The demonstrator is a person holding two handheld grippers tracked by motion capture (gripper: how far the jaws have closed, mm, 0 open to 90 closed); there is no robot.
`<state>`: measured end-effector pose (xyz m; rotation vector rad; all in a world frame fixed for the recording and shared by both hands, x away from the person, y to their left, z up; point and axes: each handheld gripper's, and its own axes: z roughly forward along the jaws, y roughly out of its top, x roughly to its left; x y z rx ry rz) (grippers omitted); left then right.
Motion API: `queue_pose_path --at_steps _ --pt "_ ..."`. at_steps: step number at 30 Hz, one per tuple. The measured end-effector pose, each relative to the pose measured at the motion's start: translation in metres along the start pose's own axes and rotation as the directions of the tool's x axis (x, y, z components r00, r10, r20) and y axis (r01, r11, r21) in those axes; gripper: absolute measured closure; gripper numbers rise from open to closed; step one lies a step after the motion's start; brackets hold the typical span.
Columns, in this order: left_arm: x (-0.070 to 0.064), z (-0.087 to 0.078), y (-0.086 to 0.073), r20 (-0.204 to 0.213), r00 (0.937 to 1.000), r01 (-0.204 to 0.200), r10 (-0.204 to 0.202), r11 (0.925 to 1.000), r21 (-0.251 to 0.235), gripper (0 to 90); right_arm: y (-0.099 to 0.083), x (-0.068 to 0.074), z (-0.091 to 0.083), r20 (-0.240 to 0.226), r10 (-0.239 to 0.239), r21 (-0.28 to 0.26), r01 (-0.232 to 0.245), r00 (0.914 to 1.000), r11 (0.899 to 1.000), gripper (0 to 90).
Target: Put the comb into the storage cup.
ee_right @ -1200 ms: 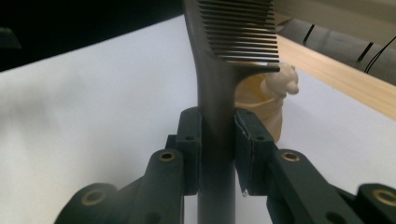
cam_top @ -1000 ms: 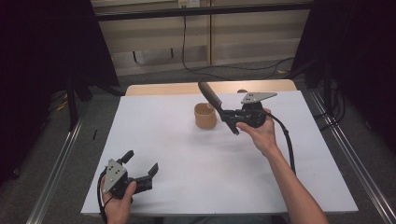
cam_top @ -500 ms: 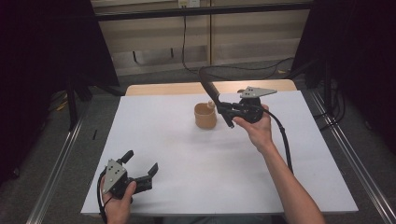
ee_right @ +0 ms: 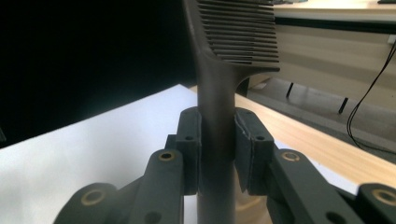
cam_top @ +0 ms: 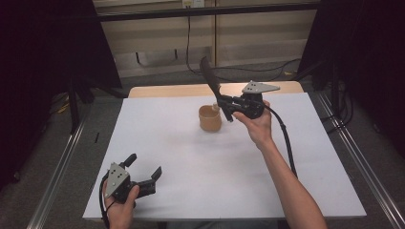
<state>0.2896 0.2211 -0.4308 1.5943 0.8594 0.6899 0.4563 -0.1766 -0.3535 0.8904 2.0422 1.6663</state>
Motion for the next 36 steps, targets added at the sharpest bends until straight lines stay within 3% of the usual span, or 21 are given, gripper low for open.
queue_pose_path --at_steps 16,36 --pt "0.000 0.000 0.000 0.002 1.0000 0.003 -0.003 1.0000 -0.003 1.9 0.007 -0.001 0.030 0.006 -0.011 -0.055 0.011 0.9999 0.998 72.8" --pt "0.000 0.000 0.000 0.005 1.0000 0.000 0.000 1.0000 0.000 1.9 0.005 -0.006 0.063 -0.007 -0.015 -0.066 0.014 0.9999 0.998 72.8"
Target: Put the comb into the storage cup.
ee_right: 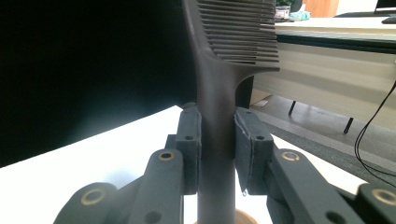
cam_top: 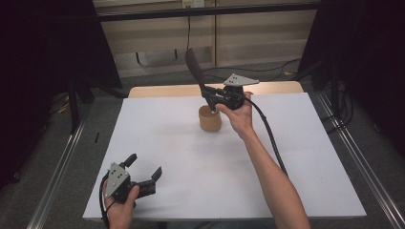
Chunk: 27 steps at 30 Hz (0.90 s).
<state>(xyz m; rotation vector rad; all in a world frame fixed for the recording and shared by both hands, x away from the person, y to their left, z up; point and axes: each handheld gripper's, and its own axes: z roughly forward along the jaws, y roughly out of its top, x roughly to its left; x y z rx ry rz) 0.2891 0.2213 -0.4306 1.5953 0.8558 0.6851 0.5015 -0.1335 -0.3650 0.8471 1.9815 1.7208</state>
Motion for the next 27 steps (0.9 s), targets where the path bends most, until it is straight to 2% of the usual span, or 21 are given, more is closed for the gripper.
queue_pose_path --at_steps 7,16,27 --pt "0.000 0.000 0.000 0.000 1.0000 -0.001 0.001 1.0000 0.000 1.9 -0.002 -0.001 0.010 -0.003 -0.010 -0.006 0.010 0.9999 1.000 72.8" --pt "0.000 0.000 0.000 0.005 1.0000 -0.005 0.005 1.0000 -0.001 1.9 -0.016 -0.004 0.019 -0.005 -0.020 0.019 0.020 0.9998 1.000 72.8" --pt "0.000 0.000 0.000 0.006 1.0000 -0.004 0.004 1.0000 -0.001 1.9 -0.023 -0.004 0.023 -0.003 -0.033 0.026 0.033 0.9995 0.999 72.8"
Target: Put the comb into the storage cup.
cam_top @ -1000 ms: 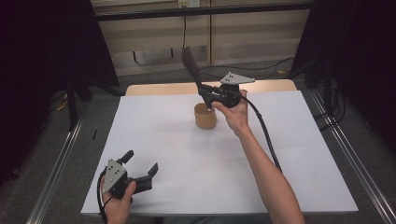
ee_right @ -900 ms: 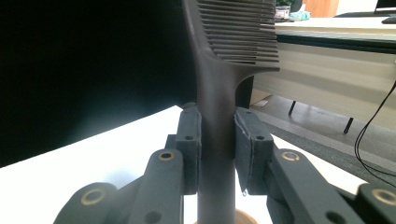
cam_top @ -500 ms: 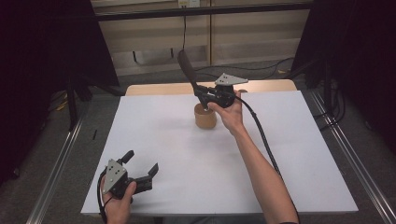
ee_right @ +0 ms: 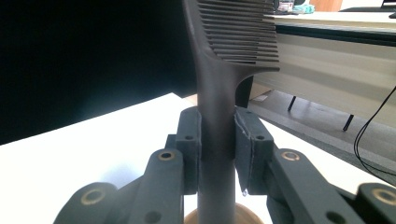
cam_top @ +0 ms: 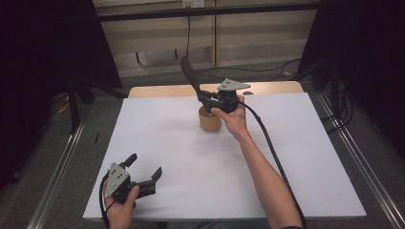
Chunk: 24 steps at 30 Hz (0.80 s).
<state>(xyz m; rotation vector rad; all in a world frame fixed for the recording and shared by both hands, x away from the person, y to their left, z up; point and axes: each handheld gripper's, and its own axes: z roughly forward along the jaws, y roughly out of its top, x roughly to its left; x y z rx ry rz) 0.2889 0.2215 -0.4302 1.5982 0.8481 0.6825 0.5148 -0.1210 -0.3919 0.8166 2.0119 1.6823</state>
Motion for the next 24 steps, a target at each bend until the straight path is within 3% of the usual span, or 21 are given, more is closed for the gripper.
queue_pose_path --at_steps 24 --pt "0.000 0.000 0.000 -0.002 1.0000 0.002 -0.002 1.0000 -0.003 1.9 -0.026 -0.001 -0.003 0.013 -0.003 0.037 0.003 0.9999 0.999 72.8"
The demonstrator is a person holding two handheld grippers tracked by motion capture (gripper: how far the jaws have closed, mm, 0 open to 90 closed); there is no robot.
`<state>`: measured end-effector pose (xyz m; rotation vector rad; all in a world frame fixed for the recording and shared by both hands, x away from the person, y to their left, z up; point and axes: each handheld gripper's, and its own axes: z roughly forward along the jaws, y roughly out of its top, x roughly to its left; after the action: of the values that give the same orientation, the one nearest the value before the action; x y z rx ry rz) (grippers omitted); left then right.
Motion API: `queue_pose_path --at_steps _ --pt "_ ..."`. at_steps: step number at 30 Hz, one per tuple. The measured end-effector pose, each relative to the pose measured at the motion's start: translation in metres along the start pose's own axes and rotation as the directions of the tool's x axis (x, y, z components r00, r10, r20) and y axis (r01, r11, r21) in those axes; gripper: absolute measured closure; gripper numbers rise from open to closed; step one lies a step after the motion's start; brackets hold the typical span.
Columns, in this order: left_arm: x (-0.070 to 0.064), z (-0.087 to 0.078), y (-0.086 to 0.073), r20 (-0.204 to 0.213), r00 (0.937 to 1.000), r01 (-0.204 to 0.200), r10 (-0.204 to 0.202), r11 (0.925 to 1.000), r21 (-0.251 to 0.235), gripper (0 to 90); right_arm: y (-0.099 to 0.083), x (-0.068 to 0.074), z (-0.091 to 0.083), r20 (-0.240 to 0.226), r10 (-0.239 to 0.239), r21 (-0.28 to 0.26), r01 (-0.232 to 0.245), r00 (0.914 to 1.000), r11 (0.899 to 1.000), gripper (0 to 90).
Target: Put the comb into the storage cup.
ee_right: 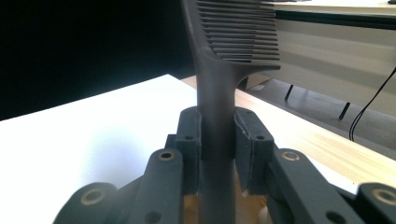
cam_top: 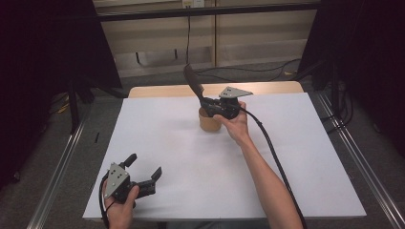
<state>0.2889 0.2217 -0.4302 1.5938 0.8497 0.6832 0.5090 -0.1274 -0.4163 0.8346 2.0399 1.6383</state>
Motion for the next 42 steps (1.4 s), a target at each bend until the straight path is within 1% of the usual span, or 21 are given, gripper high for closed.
queue_pose_path --at_steps 9,13,15,18,23,27,34,38,42 --pt "0.000 0.000 0.000 0.000 1.0000 -0.003 0.003 1.0000 0.002 1.9 -0.007 0.000 -0.002 0.006 -0.001 0.021 0.001 1.0000 1.000 72.7" --pt "0.000 0.000 0.000 0.000 1.0000 0.000 0.000 1.0000 -0.001 1.9 -0.008 0.002 -0.002 0.009 -0.016 0.041 0.016 0.9998 0.999 72.7" --pt "0.000 0.000 0.000 0.001 1.0000 -0.001 0.001 1.0000 0.001 1.9 -0.009 0.003 -0.001 0.012 -0.020 0.064 0.019 0.9997 0.998 72.7" --pt "0.000 0.000 0.000 0.001 1.0000 -0.002 0.002 1.0000 -0.001 1.9 -0.010 0.005 -0.001 0.015 -0.027 0.073 0.026 0.9995 0.997 72.6" --pt "0.000 0.000 0.000 0.006 1.0000 0.004 -0.004 1.0000 -0.002 1.9 -0.014 0.005 -0.001 0.017 -0.018 0.080 0.017 0.9997 0.997 72.6" --pt "0.000 0.000 0.000 0.004 1.0000 -0.006 0.006 1.0000 0.000 1.8 -0.018 0.005 -0.002 0.016 -0.028 0.100 0.027 0.9995 0.995 72.4" --pt "0.000 0.000 0.000 0.002 1.0000 -0.001 0.001 1.0000 0.002 1.8 -0.017 0.005 -0.003 0.023 -0.019 0.088 0.016 0.9996 0.996 70.3" --pt "0.000 0.000 0.000 0.002 1.0000 -0.004 0.004 1.0000 0.001 1.8 -0.015 0.007 -0.003 0.025 -0.023 0.082 0.021 0.9994 0.996 65.9" --pt "0.000 0.000 0.000 0.002 1.0000 -0.003 0.003 1.0000 0.001 1.8 -0.014 0.008 -0.004 0.021 -0.016 0.076 0.015 0.9996 0.997 63.0"
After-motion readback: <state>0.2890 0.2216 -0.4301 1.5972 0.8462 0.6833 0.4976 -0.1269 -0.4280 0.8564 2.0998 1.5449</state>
